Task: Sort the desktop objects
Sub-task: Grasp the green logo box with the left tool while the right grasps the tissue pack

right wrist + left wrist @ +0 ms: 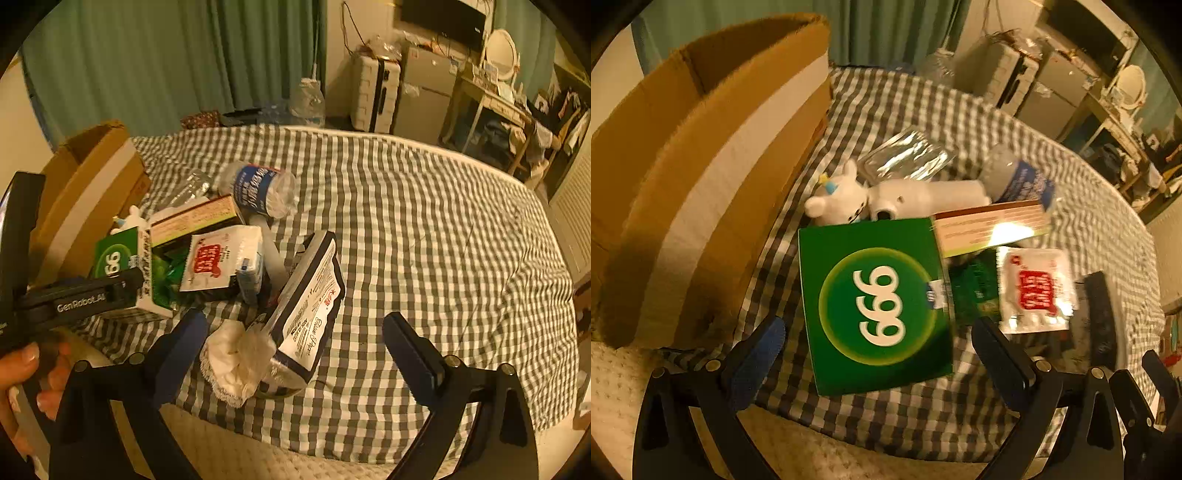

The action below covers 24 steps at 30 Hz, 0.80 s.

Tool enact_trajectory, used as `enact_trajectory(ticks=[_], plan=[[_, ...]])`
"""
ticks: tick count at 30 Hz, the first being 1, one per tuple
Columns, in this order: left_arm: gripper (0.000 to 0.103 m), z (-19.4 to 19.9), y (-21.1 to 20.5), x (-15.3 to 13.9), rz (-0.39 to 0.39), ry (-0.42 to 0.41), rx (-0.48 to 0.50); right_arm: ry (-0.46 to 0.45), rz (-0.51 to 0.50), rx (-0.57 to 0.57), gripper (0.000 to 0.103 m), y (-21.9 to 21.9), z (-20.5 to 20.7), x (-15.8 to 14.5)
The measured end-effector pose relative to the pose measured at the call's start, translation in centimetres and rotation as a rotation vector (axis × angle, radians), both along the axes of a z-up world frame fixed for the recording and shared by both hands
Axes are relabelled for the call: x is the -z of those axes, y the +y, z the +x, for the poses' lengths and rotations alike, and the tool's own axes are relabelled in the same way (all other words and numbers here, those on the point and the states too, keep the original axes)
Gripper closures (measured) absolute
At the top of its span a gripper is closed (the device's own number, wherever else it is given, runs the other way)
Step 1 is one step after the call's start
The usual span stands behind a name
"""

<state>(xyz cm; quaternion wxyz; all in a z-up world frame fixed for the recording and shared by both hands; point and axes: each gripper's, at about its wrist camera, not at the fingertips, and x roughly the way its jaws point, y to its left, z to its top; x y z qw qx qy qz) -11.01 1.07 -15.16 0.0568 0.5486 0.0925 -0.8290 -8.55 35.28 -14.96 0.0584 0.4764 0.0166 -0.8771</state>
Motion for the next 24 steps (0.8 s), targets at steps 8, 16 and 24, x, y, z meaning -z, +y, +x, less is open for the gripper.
enact_trajectory(ticks=[8, 16, 24], plan=[[0.000, -0.9, -0.3, 2.3, -0.014, -0.060, -0.032, -0.059, -0.001, -0.002, 0.022, -0.8, -2.3, 2.6], [0.000, -1.6, -0.8, 4.7, 0.035, -0.143, -0.048, -0.127, -0.045, 0.034, 0.048, 0.0, -3.7, 4.5], [0.020, -0.7, 0.8, 3.8, -0.005, -0.111, 0.015, -0.175, -0.072, 0.073, 0.079, 0.0, -4.5, 5.9]])
